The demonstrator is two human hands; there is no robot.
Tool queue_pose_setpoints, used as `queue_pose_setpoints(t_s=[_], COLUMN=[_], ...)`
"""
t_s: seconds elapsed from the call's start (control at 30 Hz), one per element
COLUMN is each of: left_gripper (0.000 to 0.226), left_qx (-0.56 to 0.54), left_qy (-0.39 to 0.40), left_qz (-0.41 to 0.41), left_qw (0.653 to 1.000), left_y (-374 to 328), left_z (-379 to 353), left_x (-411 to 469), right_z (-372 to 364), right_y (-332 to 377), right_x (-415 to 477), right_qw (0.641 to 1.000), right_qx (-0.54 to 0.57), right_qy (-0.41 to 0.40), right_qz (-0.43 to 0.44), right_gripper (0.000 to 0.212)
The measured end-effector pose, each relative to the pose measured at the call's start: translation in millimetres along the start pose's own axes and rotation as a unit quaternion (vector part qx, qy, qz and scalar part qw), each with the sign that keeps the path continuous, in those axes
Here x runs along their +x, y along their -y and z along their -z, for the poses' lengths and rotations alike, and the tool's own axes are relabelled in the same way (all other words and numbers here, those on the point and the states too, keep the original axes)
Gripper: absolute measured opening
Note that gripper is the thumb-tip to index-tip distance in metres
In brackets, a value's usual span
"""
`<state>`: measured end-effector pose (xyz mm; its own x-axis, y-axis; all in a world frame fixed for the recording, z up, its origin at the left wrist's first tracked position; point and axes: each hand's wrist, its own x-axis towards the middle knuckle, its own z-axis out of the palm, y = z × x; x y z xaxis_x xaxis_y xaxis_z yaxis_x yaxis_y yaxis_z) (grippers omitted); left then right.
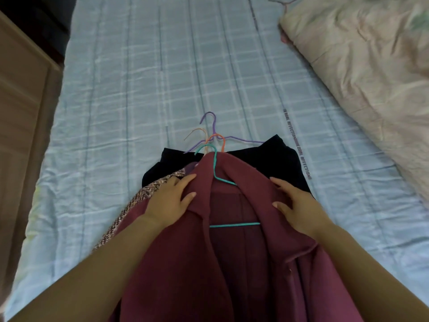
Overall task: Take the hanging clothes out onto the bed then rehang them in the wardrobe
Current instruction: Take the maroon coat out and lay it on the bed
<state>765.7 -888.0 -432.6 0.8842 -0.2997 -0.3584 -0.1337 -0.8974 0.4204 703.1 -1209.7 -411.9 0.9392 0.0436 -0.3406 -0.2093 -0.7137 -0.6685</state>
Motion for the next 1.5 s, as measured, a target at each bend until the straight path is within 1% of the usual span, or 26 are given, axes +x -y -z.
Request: queue_pose_setpoints(t_s=[0.07, 0.13, 0.23, 0.3, 0.33, 0.43, 0.5, 0.6, 0.67, 0.73, 0.8, 0.87, 0.93, 1.0, 1.07, 1.1, 1.13, 1.2, 1.3, 1.33, 1.4, 1.5], left_gripper=[0.066, 0.062, 0.067, 0.070, 0.068, 0.060, 0.049, 0.039, 0.036, 0.037, 0.037, 0.039, 0.041, 0.042, 0.045, 0.045, 0.045, 0.046, 0.055, 0.058, 0.056, 0.058], left_qx=[0.002, -0.002, -0.008, -0.002, -0.003, -0.013, -0.015, -0.043, -0.065, -0.071, -0.061, -0.041, -0.034, -0.027, 0.009, 0.026, 0.031, 0.025, 0.037, 0.041, 0.026, -0.001], left_qy=[0.013, 0.013, 0.012, 0.009, 0.006, -0.014, -0.023, -0.071, -0.106, -0.112, -0.089, -0.062, -0.052, -0.061, -0.081, -0.088, -0.087, -0.076, -0.062, -0.056, -0.050, -0.061], left_qz=[0.007, 0.006, 0.006, 0.006, 0.008, 0.011, 0.019, 0.018, 0.004, -0.003, 0.018, 0.036, 0.032, 0.010, -0.011, -0.013, -0.007, 0.011, 0.032, 0.039, 0.064, 0.106], left_qw=[1.000, 1.000, 1.000, 1.000, 1.000, 1.000, 0.999, 0.996, 0.992, 0.991, 0.994, 0.997, 0.998, 0.998, 0.997, 0.996, 0.996, 0.997, 0.997, 0.997, 0.996, 0.993], left_y=[0.9, 0.3, -0.1, 0.2, 1.5, 4.0, 2.4, -5.0, -13.9, -25.5, -34.9, -36.6, -31.9, -25.8, -21.1, -19.7, -19.6, -20.8, -21.5, -21.7, -23.9, -27.8], left_z=[-0.6, -0.8, -0.9, -1.2, -1.9, -5.2, -10.3, -14.7, -14.3, -13.4, -17.4, -24.2, -25.7, -21.9, -17.9, -16.4, -13.7, -10.4, -8.9, -10.0, -13.0, -18.9], left_x=[-2.7, -6.9, -15.2, -20.7, -22.1, -20.8, -19.0, -16.1, -8.6, 4.0, 13.8, 16.7, 15.5, 13.2, 9.1, 5.9, 1.9, -5.5, -12.8, -13.3, -11.0, -9.9], right_z=[-4.3, -7.6, -12.5, -17.4, -19.5, -26.7, -33.4, -39.7, -37.3, -33.8, -34.9, -39.2, -36.7, -25.3, -11.7, -6.6, -3.3, -2.2, -3.6, -3.2, -2.8, -8.1], right_y=[-0.2, 4.2, 14.7, 15.1, 13.4, 10.9, 15.0, 25.0, 30.2, 36.6, 43.1, 47.0, 45.3, 38.5, 27.9, 21.6, 16.4, 7.1, 0.6, 0.1, -0.3, -2.7], right_x=[0.9, 1.0, 1.5, 2.1, 1.9, 0.4, -3.0, -9.7, -13.0, -14.9, -15.2, -14.3, -13.9, -12.5, -9.9, -7.5, -4.8, 1.3, 11.9, 16.0, 23.0, 28.6], right_qw=[1.000, 0.999, 0.999, 0.998, 0.998, 0.997, 0.992, 0.987, 0.988, 0.986, 0.988, 0.994, 0.996, 0.993, 0.987, 0.986, 0.988, 0.995, 0.999, 0.999, 0.999, 0.995], right_qx=[-0.026, -0.034, -0.018, -0.041, -0.051, -0.066, -0.087, -0.088, -0.057, -0.036, -0.031, -0.036, -0.027, -0.005, -0.005, -0.008, -0.011, -0.008, 0.019, 0.025, 0.037, 0.047], right_qy=[0.014, 0.011, 0.009, 0.028, 0.027, -0.028, -0.075, -0.128, -0.139, -0.155, -0.143, -0.098, -0.081, -0.117, -0.161, -0.165, -0.149, -0.087, -0.013, 0.004, 0.033, 0.065], right_qz=[-0.005, 0.002, 0.039, 0.038, 0.028, 0.031, 0.048, 0.046, 0.038, 0.041, 0.049, 0.042, 0.037, 0.030, 0.003, -0.015, -0.031, -0.050, -0.044, -0.032, -0.004, 0.063], right_gripper=[0.062, 0.061, 0.057, 0.056, 0.055, 0.048, 0.039, 0.031, 0.030, 0.030, 0.033, 0.036, 0.038, 0.039, 0.038, 0.039, 0.039, 0.043, 0.048, 0.049, 0.050, 0.050])
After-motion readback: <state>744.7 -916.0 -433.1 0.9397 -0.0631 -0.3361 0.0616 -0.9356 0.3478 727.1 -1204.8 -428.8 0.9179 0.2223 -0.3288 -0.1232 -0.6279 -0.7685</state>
